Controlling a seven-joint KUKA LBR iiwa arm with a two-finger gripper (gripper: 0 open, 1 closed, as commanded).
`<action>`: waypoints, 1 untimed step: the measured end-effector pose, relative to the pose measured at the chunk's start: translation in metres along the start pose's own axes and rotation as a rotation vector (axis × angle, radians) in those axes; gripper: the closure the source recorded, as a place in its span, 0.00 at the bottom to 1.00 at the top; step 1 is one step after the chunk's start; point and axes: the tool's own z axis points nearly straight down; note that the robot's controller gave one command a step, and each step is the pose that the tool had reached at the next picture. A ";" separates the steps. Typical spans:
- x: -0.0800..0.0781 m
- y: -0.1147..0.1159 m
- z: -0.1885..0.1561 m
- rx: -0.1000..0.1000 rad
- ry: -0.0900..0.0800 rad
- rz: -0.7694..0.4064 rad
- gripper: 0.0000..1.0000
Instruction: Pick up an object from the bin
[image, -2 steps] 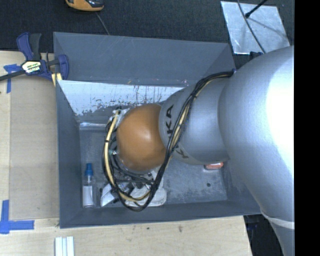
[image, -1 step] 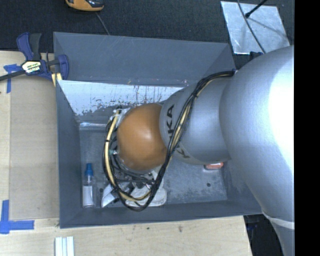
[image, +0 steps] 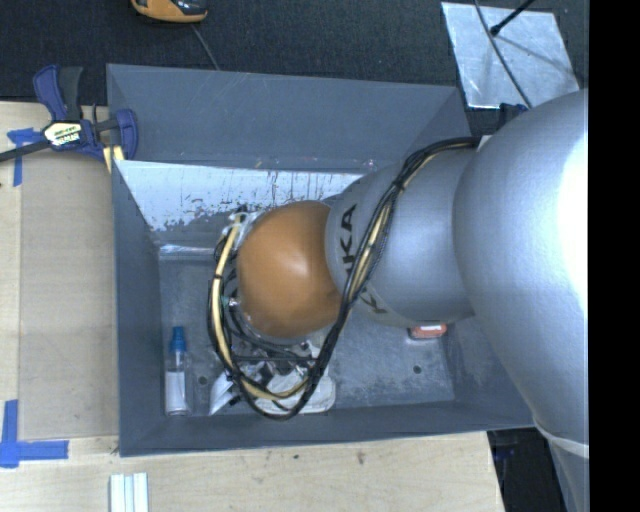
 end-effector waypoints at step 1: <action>0.000 0.000 -0.023 0.000 -0.001 0.000 1.00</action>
Offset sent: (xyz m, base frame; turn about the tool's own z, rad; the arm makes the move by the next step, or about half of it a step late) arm -0.0001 0.0002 0.0218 0.0000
